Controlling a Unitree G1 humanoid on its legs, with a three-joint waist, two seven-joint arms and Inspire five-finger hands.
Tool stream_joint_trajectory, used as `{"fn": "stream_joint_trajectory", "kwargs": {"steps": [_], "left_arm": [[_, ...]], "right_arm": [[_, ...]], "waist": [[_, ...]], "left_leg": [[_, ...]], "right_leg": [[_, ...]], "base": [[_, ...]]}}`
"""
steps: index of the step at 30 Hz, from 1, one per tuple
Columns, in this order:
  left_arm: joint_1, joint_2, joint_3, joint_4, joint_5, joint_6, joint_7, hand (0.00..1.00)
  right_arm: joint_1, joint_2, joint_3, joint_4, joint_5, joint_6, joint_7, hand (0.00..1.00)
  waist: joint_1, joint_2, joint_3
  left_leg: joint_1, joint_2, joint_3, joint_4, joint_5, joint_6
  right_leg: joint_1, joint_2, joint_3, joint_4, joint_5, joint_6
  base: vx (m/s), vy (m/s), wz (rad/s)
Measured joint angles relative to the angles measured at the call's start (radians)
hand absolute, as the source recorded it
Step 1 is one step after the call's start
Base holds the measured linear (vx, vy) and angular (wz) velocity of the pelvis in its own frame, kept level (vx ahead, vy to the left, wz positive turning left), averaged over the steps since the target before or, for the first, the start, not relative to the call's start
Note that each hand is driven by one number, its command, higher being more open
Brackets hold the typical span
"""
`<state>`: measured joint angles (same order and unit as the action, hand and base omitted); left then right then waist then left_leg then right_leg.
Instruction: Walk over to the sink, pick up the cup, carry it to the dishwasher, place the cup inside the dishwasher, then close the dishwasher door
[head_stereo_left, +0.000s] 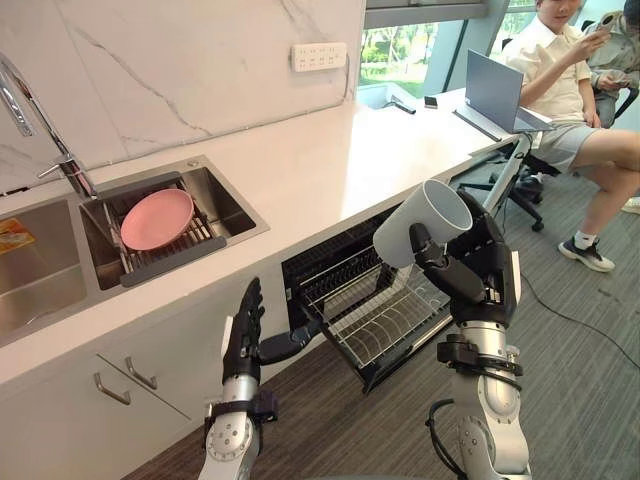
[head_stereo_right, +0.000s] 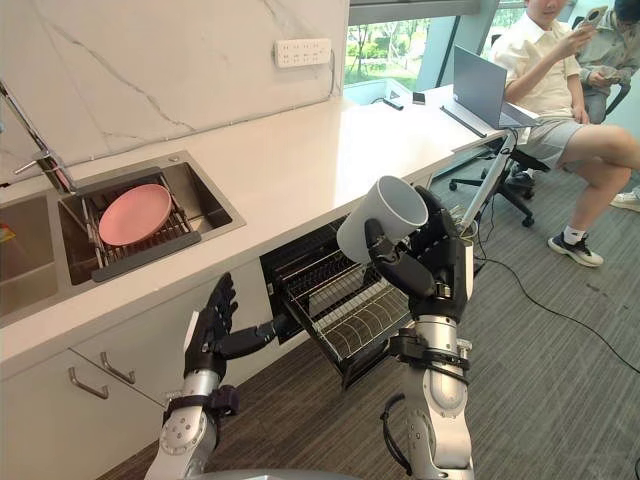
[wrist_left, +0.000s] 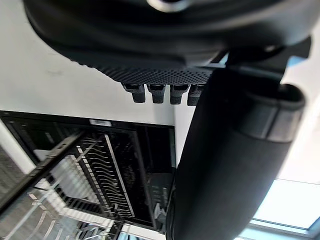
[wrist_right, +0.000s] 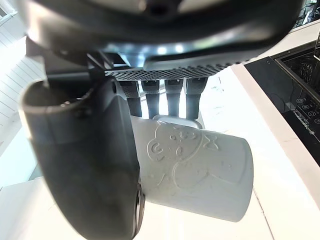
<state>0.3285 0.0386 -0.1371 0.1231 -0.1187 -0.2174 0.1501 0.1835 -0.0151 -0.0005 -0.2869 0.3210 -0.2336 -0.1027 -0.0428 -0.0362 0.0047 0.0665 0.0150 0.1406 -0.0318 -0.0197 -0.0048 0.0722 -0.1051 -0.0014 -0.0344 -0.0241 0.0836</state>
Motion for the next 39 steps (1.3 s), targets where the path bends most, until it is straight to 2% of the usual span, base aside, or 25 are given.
{"fn": "stream_joint_trajectory", "kwargs": {"steps": [4, 13, 29, 36, 39], "left_arm": [[0.009, -0.001, 0.028, 0.099, 0.0, 0.019, -0.023, 1.0], [0.006, -0.004, 0.093, 0.284, 0.021, 0.022, -0.033, 1.0], [-0.022, 0.044, 0.093, 0.544, 0.056, 0.035, -0.043, 1.0], [-0.051, 0.052, 0.092, 0.592, 0.063, 0.034, -0.047, 1.0], [-0.068, 0.058, 0.092, 0.592, 0.063, 0.031, -0.048, 1.0]], "right_arm": [[0.008, 0.002, -0.017, 0.002, -0.001, 0.0, 0.015, 0.0], [0.026, 0.003, -0.044, 0.017, -0.01, 0.0, 0.021, 0.0], [0.024, -0.006, -0.074, 0.145, -0.064, 0.003, 0.039, 0.0], [-0.007, -0.08, -0.066, 0.214, -0.089, 0.028, 0.043, 0.0], [-0.052, -0.123, -0.053, 0.249, -0.09, 0.033, 0.043, 0.0]], "waist": [[0.002, 0.0, 0.012], [0.002, -0.003, 0.03], [0.005, 0.006, 0.064], [0.024, 0.016, 0.078], [0.027, 0.017, 0.113]], "left_leg": [[-0.003, 0.0, -0.004, 0.0, 0.0, 0.0], [-0.002, 0.0, -0.006, -0.001, -0.001, -0.001], [-0.014, 0.002, -0.014, -0.001, -0.001, -0.005], [-0.036, 0.0, -0.026, -0.001, 0.002, -0.005], [-0.063, -0.001, -0.047, 0.001, 0.013, -0.006]], "right_leg": [[-0.001, -0.001, -0.004, 0.0, -0.002, 0.0], [0.0, -0.001, -0.007, 0.001, -0.005, 0.001], [-0.006, 0.0, -0.017, 0.001, -0.007, 0.002], [-0.024, 0.0, -0.028, 0.0, -0.007, 0.002], [-0.042, 0.0, -0.05, 0.006, -0.007, 0.002]], "base": [[-0.01, -0.014, 0.02], [-0.01, -0.011, 0.0], [0.0, 0.0, 0.01], [-0.01, -0.016, 0.05], [-0.04, -0.028, 0.17]]}}
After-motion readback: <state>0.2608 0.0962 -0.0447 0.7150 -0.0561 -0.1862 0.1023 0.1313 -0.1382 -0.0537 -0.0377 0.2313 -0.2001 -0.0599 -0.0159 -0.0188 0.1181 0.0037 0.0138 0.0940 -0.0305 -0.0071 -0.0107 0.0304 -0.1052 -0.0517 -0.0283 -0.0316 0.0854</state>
